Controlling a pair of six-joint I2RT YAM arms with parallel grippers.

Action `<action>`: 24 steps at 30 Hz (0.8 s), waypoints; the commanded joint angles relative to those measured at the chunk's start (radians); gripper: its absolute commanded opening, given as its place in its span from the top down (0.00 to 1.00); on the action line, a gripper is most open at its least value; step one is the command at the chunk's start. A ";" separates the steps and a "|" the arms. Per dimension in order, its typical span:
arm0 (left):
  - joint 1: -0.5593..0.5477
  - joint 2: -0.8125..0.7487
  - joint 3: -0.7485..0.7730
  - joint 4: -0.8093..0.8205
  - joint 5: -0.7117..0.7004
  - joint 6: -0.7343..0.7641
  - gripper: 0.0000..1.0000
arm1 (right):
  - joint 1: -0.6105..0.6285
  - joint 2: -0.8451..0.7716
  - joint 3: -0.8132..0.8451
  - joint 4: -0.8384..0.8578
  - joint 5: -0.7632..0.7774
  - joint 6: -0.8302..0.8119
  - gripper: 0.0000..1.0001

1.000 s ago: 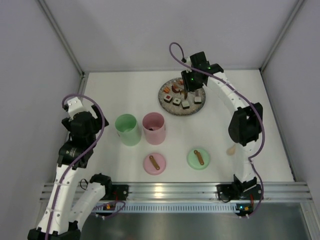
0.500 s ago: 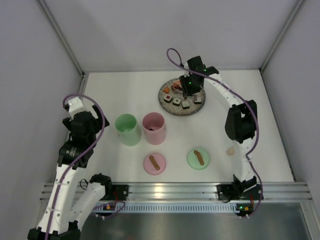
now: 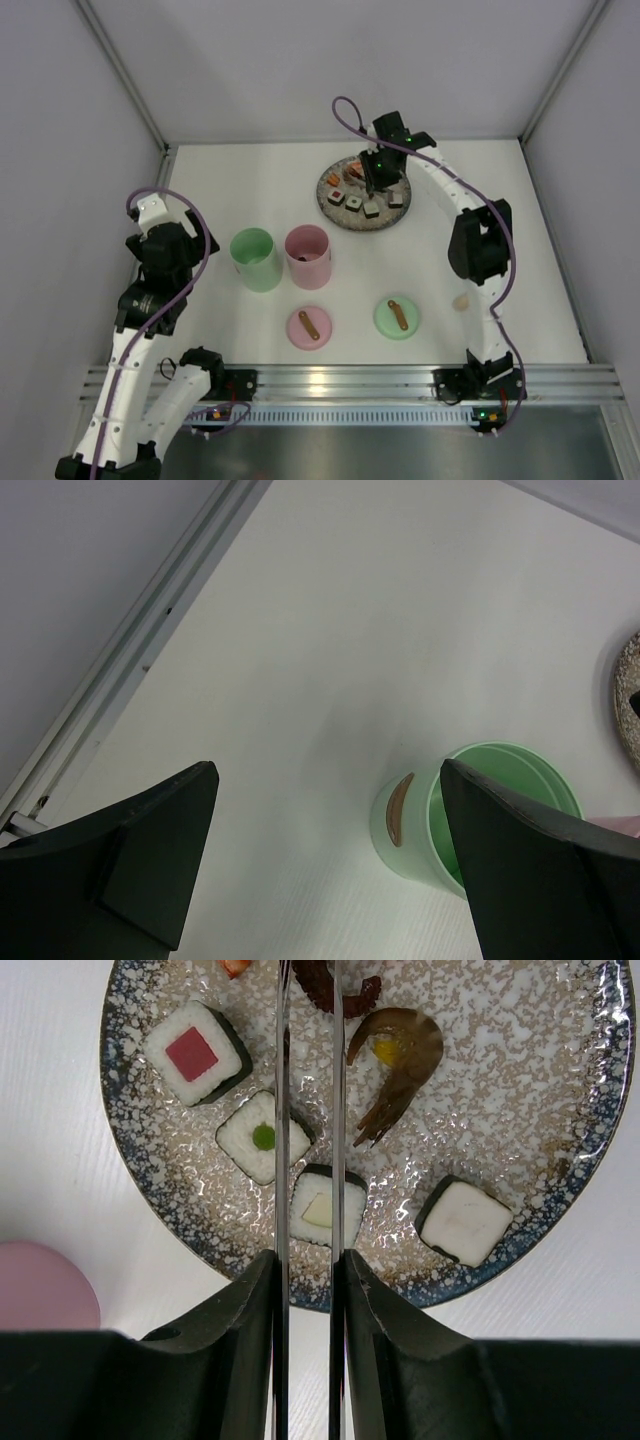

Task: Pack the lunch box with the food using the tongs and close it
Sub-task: Pick up the fake food from the plate, then place the fake food in the packing box.

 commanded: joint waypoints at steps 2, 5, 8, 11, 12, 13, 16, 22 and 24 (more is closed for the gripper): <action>0.004 -0.003 0.012 0.037 0.001 0.015 0.01 | 0.014 -0.090 0.055 0.002 0.014 -0.010 0.77; 0.004 -0.006 0.010 0.037 -0.005 0.015 0.01 | 0.023 -0.138 0.054 -0.006 0.022 -0.010 0.78; 0.004 -0.006 0.013 0.037 -0.019 0.013 0.01 | 0.040 -0.182 0.051 -0.017 0.022 -0.008 0.78; 0.004 -0.010 0.013 0.038 -0.025 0.012 0.01 | 0.064 -0.234 0.029 -0.024 0.022 -0.010 0.78; 0.004 -0.011 0.013 0.038 -0.025 0.012 0.01 | 0.069 -0.269 0.017 -0.017 0.020 -0.010 0.78; 0.004 -0.011 0.013 0.037 -0.025 0.012 0.01 | 0.081 -0.288 -0.010 -0.013 0.020 -0.010 0.78; 0.004 -0.013 0.013 0.038 -0.024 0.012 0.01 | 0.115 -0.363 -0.065 -0.006 0.027 -0.008 0.79; 0.004 -0.011 0.015 0.037 -0.017 0.012 0.01 | 0.231 -0.512 -0.162 -0.015 0.076 -0.010 0.79; 0.004 -0.013 0.015 0.038 -0.019 0.010 0.01 | 0.265 -0.567 -0.190 -0.020 0.085 -0.008 0.79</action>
